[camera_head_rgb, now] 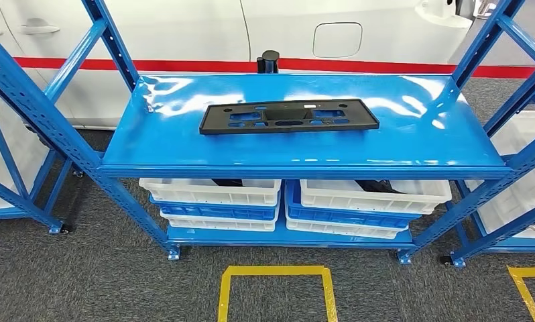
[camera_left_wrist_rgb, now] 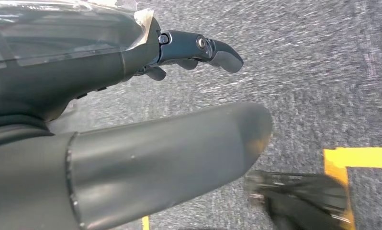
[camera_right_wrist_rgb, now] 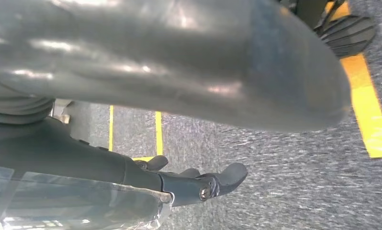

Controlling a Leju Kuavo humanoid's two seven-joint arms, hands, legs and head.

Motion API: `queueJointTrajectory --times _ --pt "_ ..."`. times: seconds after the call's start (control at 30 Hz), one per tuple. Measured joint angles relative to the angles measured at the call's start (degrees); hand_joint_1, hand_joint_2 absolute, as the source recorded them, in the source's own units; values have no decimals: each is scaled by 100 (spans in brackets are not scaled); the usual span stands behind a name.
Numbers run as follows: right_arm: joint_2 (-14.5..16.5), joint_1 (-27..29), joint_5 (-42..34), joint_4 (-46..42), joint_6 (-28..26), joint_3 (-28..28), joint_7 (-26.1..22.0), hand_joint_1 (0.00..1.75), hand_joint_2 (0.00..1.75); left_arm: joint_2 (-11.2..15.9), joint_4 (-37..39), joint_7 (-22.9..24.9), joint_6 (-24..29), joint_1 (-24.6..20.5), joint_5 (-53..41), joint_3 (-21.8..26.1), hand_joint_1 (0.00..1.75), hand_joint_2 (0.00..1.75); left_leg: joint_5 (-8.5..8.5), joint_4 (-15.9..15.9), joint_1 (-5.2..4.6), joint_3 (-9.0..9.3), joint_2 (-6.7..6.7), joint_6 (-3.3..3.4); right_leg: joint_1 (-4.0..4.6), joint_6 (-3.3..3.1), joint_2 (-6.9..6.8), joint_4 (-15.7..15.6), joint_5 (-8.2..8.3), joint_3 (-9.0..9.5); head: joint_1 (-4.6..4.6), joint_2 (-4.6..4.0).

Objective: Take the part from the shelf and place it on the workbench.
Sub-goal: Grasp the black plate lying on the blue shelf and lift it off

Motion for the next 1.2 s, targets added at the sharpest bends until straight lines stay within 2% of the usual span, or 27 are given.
queueJointTrajectory --times 0.03,0.07,0.1,0.13,0.17,0.2,0.27,0.33,0.37,0.4,0.47,0.5,0.53,0.57,0.6,0.63,0.67,0.7,0.73,0.77,0.83,0.9,1.0,1.03,1.07,1.13,1.2 --pt "1 6 1 0 0 0 1 0 0 3 1 1 10 17 1 0 0 0 201 2 14 -171 2 -14 -9 14 14 -1 -77 81 0 -1" --pt "2 13 4 0 0 0 3 0 0 7 2 4 21 34 1 0 0 0 514 -220 26 -223 5 -23 -22 34 30 -1 -157 169 0 -1" --pt "3 17 8 0 1 0 5 0 0 13 4 14 30 47 1 0 0 0 874 -597 36 -189 14 -24 -35 59 42 -4 -243 261 -2 0" --pt "4 16 12 0 1 0 6 0 0 18 9 29 36 57 0 -1 0 0 1125 -939 29 -120 21 -21 -26 96 49 -8 -331 347 0 0" --pt "4 10 15 -1 1 1 7 0 0 21 14 45 40 60 -1 -1 0 0 1268 -1191 16 -43 20 2 -21 138 58 -23 -405 418 2 0" --pt "3 -1 17 -1 1 1 8 0 0 22 17 59 41 57 -2 -2 0 0 1298 -1326 -4 14 17 40 -12 184 64 -60 -459 482 3 0" --pt "3 -17 17 -1 0 2 10 0 0 20 18 71 42 48 -3 -2 0 0 1202 -1375 -33 100 -3 151 0 308 73 -84 -439 599 11 0" --pt "1 -28 17 0 0 3 16 0 0 14 17 77 42 49 -8 -2 0 0 1147 -1476 -24 242 -12 252 4 406 57 198 -332 521 27 -1" --pt "-1 -36 17 0 0 3 19 0 0 13 19 79 43 50 -9 -2 0 0 1119 -1523 -19 331 -15 295 6 416 49 503 -308 330 39 -1" --pt "-3 -40 17 0 0 4 21 0 0 13 20 80 44 51 -11 -2 0 0 1082 -1564 -15 410 -16 329 3 389 40 876 -338 68 49 -1" --pt "-8 -34 17 0 -1 4 23 0 0 13 22 84 45 50 -10 -2 0 0 978 -1600 -18 550 -22 370 22 303 36 1498 -597 -485 61 1" --pt "-11 -21 18 0 -2 4 26 0 0 8 22 88 45 52 -10 -3 0 0 919 -1605 -19 626 -31 374 32 280 35 1613 -745 -685 61 0" --pt "-14 -7 19 0 -4 4 30 0 0 3 22 93 50 55 -13 -3 0 0 853 -1606 -19 715 -43 372 37 300 35 1567 -820 -815 62 0" --pt "-15 5 19 0 -8 4 33 0 0 -2 22 98 62 57 -20 -4 0 0 788 -1606 -19 808 -54 364 36 361 32 1362 -767 -866 65 -1" --pt "-19 14 19 0 -15 4 34 0 0 -8 22 101 80 57 -31 -4 0 0 721 -1607 -18 888 -61 350 36 436 24 1033 -563 -858 68 -1" --pt "-23 24 19 2 -24 4 36 0 0 -13 24 102 102 55 -45 -5 0 0 651 -1604 -21 964 -65 331 36 502 9 706 -243 -834 75 0" --pt "-26 29 21 4 -37 4 36 0 0 -16 26 103 123 52 -60 -5 0 0 590 -1601 -30 1023 -69 305 41 512 -19 450 44 -803 86 0" --pt "-34 31 25 6 -52 4 37 0 0 -21 28 104 139 47 -72 -6 0 0 533 -1607 -40 1051 -73 268 62 471 -40 295 281 -764 95 0" --pt "-39 32 28 9 -73 4 36 0 0 -24 31 106 151 44 -80 -7 0 0 499 -1603 -51 1097 -74 231 75 389 -54 245 407 -754 102 0" --pt "-42 29 33 10 -104 4 28 0 0 -26 31 107 160 40 -85 -7 0 0 485 -1601 -58 1125 -72 197 81 296 -58 224 424 -718 107 -1" --pt "-43 28 8 11 -213 3 -63 0 0 -27 31 100 170 29 -84 -7 0 0 465 -1497 -51 1123 -50 146 33 182 -38 183 430 -636 106 0" --pt "-45 16 -218 0 -489 -38 -403 0 0 -29 31 73 182 19 -57 -5 0 0 322 -1071 -33 889 -27 104 -5 107 -34 158 386 -538 95 -1" --pt "-45 -60 -957 -83 -1081 -343 -1185 0 0 -34 31 26 205 32 3 -3 0 0 -76 -200 -8 258 -18 33 6 9 -28 156 306 -456 83 -1" --pt "-45 -90 -1142 -120 -1192 -482 -1346 0 0 -33 33 17 214 41 17 -1 0 0 -61 -137 0 128 -17 17 5 2 -21 156 279 -425 83 0" --pt "-50 -113 -1259 -159 -1243 -607 -1449 0 0 -32 38 11 222 49 27 1 0 0 94 -260 10 90 -15 8 1 8 -14 156 249 -386 81 0" --pt "-58 -136 -1381 -239 -1272 -787 -1605 0 0 -23 49 3 234 59 32 2 0 0 594 -814 31 205 -3 -2 -9 41 -6 156 195 -305 80 1" --pt "-61 -143 -1428 -282 -1276 -854 -1690 0 0 -18 52 -1 238 62 32 2 0 0 859 -1144 42 305 6 -8 -13 58 -6 156 172 -269 79 1"
